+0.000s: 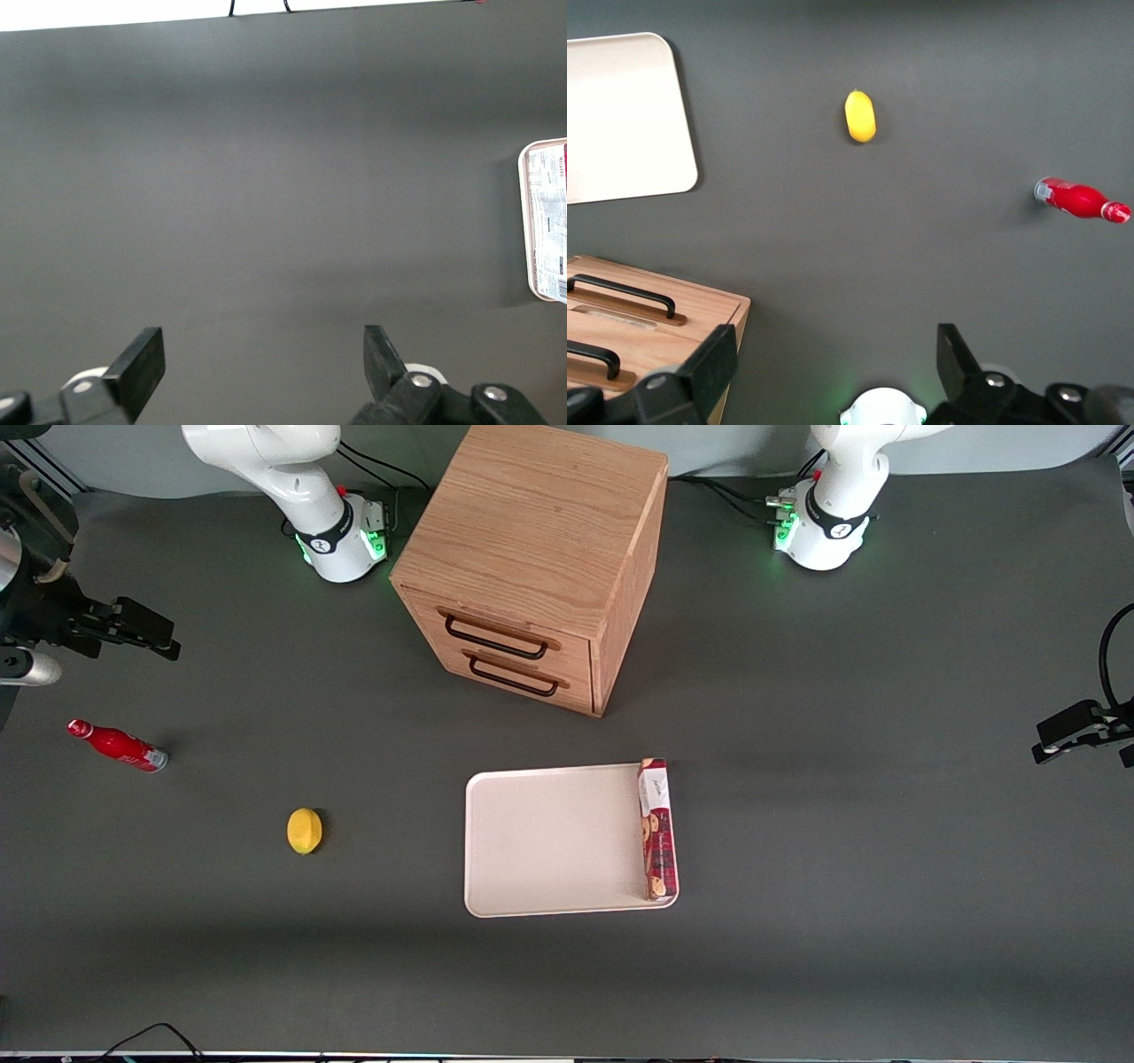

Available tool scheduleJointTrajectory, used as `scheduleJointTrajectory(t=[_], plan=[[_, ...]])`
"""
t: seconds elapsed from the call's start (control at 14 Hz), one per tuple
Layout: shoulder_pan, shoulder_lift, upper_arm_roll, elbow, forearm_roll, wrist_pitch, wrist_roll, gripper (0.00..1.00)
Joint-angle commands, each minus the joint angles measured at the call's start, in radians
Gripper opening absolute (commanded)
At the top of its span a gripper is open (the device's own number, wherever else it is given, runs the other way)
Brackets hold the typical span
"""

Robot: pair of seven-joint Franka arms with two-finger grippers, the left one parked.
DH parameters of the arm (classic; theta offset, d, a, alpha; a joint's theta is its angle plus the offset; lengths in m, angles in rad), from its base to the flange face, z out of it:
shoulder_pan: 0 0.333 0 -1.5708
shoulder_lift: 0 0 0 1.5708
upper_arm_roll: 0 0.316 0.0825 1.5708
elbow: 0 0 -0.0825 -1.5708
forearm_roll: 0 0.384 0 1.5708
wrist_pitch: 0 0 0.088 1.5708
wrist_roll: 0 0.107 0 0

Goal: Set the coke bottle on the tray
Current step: 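Move the open right gripper toward the red Coca-Cola bottle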

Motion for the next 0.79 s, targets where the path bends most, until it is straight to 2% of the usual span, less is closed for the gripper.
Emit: scheduleJointTrajectory(t=[0.0,0.36,0.57,0.71], plan=[[0.001,0.005,-0.127,-0.028,0.006,-0.018,-0.154,1.00],[-0.002,0.016,-0.392,-0.189,-0.063,0.169,-0.630,1.00],[-0.004,0.087,-0.484,-0.244,-0.080,0.339,-0.874,1.00],[-0.011,0.191,-0.511,-0.269,-0.080,0.491,-1.003,1.00]])
